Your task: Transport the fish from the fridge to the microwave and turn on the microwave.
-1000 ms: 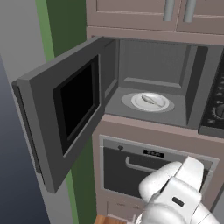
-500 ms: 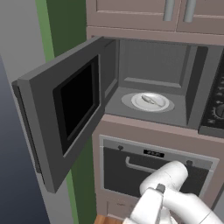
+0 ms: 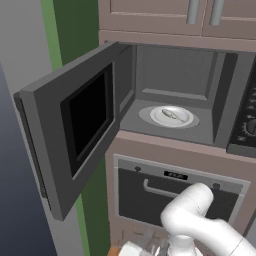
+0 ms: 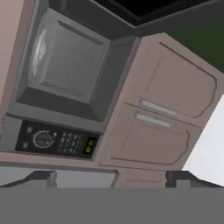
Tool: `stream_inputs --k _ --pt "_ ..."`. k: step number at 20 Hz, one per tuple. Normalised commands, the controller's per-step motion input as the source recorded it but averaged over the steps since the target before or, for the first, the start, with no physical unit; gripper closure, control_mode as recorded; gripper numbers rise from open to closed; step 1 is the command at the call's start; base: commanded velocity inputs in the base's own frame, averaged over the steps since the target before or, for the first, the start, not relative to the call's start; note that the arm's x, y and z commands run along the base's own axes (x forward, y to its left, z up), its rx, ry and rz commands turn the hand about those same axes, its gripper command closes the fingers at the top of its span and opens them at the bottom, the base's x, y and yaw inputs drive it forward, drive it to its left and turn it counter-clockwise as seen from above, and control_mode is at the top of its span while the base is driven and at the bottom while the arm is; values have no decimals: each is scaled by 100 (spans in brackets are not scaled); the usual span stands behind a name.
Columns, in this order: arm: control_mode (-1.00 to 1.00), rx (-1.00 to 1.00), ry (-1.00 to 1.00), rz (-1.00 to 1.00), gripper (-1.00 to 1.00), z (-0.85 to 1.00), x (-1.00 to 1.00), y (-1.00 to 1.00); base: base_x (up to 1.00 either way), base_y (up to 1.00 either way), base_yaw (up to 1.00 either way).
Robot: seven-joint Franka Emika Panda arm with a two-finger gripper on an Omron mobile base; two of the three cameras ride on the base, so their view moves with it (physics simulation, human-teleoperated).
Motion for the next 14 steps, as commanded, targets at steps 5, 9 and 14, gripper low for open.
stream_inputs --k 5,9,14 --pt "-100 -24 0 0 -100 -28 6 39 0 0 0" --pt "-100 -13 0 0 -100 -25 30 38 0 0 0" --pt "-100 -5 0 -1 -100 -28 38 36 0 0 0"
